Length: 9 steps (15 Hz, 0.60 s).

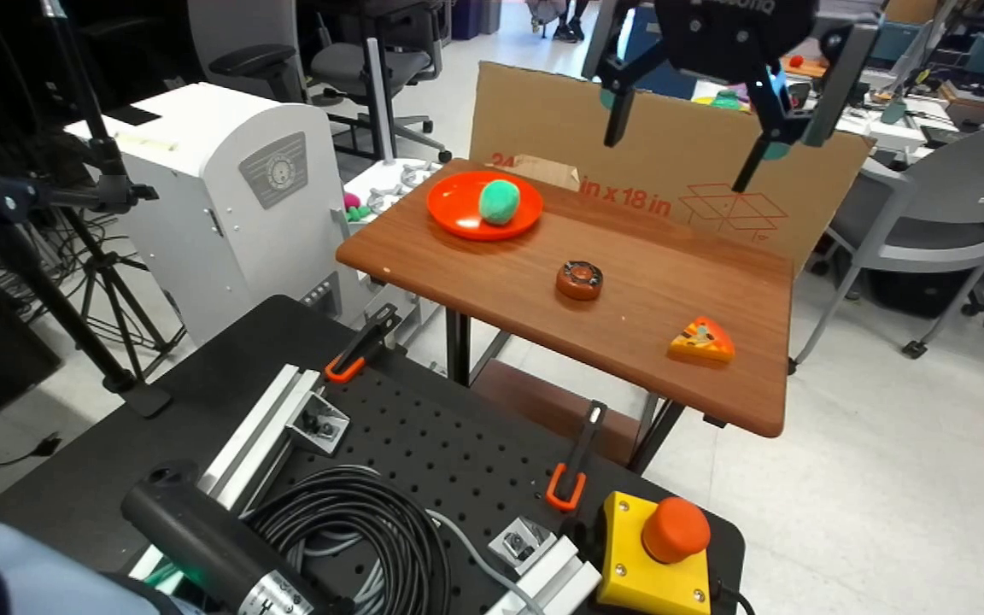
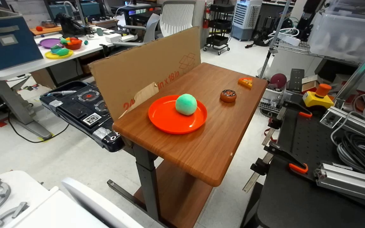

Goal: Move the slice of pizza away from you.

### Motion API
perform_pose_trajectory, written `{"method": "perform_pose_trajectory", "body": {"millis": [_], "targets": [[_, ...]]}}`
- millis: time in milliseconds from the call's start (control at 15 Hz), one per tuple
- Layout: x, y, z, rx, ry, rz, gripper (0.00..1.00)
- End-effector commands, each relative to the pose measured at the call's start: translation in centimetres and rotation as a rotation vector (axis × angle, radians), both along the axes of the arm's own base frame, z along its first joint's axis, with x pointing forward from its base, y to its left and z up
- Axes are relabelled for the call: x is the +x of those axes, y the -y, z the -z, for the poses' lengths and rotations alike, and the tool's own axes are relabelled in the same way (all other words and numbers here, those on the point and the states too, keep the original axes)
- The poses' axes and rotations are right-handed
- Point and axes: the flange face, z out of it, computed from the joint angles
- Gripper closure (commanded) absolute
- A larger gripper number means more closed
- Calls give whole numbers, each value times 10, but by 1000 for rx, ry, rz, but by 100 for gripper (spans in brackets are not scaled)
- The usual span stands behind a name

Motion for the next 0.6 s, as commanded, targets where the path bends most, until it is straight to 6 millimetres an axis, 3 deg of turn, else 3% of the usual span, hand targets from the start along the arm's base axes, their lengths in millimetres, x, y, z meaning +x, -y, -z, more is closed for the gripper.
{"method": "perform_pose_trajectory", "body": {"millis": [0, 333, 533], "targets": [[38, 56, 26, -17, 30, 140, 0], [70, 110, 86, -24, 43, 317, 0], [89, 117, 125, -30, 37, 340, 0]]}}
